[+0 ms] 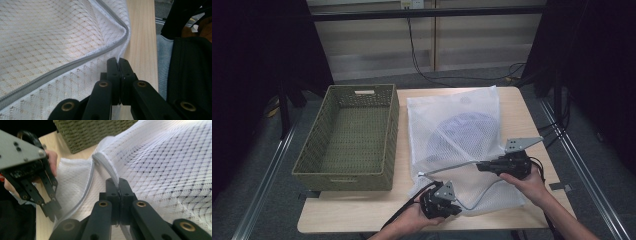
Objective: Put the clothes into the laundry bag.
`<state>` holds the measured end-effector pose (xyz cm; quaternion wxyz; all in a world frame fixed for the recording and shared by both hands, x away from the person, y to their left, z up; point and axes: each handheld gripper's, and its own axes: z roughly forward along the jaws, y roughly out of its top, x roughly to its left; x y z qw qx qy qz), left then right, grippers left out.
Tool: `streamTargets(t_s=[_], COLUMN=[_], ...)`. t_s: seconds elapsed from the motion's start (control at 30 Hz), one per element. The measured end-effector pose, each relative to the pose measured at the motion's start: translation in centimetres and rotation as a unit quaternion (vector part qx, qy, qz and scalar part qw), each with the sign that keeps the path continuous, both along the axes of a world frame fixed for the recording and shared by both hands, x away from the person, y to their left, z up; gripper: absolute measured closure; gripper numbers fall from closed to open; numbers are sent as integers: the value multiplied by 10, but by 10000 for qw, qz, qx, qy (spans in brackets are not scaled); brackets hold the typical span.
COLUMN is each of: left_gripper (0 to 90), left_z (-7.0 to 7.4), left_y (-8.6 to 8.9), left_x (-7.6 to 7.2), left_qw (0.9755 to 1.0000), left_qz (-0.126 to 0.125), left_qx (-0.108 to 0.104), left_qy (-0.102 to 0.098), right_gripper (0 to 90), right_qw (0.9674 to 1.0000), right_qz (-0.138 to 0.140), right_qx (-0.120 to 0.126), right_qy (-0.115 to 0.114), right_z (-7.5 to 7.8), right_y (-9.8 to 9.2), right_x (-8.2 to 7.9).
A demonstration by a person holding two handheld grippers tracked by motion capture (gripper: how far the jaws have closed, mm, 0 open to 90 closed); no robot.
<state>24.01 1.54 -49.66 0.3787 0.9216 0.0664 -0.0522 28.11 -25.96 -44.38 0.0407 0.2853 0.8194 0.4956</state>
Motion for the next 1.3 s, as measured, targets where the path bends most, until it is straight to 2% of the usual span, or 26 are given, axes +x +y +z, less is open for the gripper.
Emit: streamTargets(t_s=[0.63,0.93,0.97,1.07,1.1,1.3], left_gripper=[891,890,890,890,889,884], left_z=[0,0,0,-1,0,1], left_y=[0,0,0,0,0,-2], left_x=[0,0,0,0,0,-1], left_qw=[10000,10000,10000,10000,10000,10000], left_qz=[5,8,7,20,11,-35], left_qx=[4,-2,-1,-72,5,32], left_qy=[-6,8,12,43,18,-73], right_gripper=[882,873,869,861,857,818], right_qw=[9981,9956,9952,9950,9949,9932], right_qz=[201,180,178,148,129,108], right_qx=[-488,-812,-875,-883,-905,-1039], right_qy=[316,436,396,437,437,520], right_z=[-28,-39,-40,-41,-42,-49], right_y=[12,15,15,16,16,21], right_x=[2,6,6,8,8,13])
